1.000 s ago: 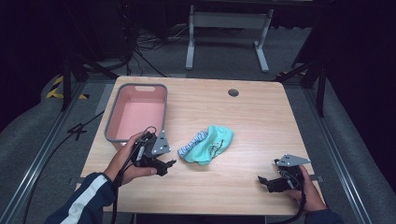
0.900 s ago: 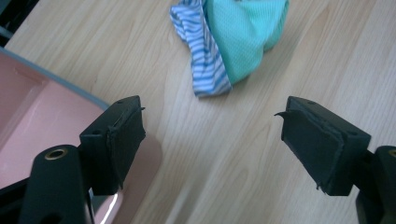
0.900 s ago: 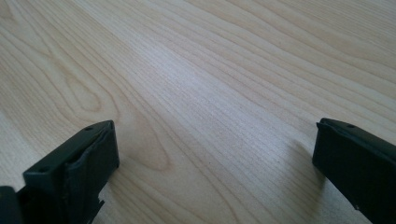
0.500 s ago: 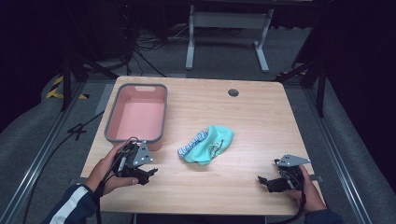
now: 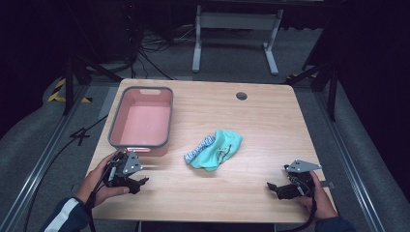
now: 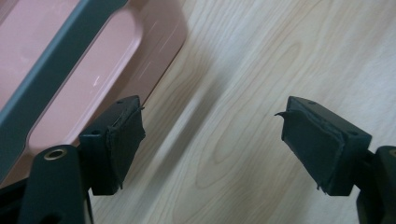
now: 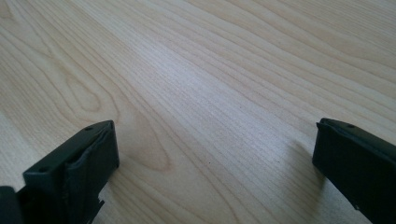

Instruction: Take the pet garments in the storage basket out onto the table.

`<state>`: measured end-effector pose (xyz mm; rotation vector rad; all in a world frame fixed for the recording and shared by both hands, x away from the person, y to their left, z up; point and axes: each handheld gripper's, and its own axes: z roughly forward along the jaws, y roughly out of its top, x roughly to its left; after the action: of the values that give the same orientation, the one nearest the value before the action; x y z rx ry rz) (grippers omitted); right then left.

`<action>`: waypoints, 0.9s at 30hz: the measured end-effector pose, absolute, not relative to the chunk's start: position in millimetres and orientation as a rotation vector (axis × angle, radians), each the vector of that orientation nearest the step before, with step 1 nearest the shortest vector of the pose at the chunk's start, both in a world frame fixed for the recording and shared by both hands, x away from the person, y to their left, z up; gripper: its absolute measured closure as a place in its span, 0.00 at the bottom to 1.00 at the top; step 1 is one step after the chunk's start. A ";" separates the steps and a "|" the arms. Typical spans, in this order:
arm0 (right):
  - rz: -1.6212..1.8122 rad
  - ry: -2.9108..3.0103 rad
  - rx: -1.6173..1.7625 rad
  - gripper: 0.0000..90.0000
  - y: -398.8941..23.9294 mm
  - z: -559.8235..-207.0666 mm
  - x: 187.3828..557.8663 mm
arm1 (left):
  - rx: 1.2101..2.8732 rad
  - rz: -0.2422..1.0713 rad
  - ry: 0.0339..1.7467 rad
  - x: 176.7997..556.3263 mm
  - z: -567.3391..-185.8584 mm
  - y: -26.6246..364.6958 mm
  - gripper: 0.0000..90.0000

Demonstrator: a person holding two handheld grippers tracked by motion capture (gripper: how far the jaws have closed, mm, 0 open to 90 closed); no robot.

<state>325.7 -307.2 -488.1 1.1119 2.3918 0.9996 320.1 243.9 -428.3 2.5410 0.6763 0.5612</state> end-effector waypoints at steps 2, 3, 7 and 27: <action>0.999 2.392 1.112 0.01 -307.2 -488.1 325.7 | 2.530 0.549 0.691 321.1 -432.8 248.9 0.23; 0.999 2.392 1.112 0.01 -307.2 -488.1 325.7 | 2.535 0.552 0.699 321.3 -434.1 251.4 0.23; 1.000 2.392 1.112 0.01 -307.2 -488.1 325.7 | 2.530 0.550 0.724 323.0 -440.4 258.9 0.23; 1.000 2.391 1.112 0.01 -307.2 -488.1 325.7 | 2.384 0.411 0.839 326.1 -468.9 300.7 0.21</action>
<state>325.7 -307.2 -488.1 1.1121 2.3914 0.9996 326.1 300.7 -468.9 2.3840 0.8392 0.4110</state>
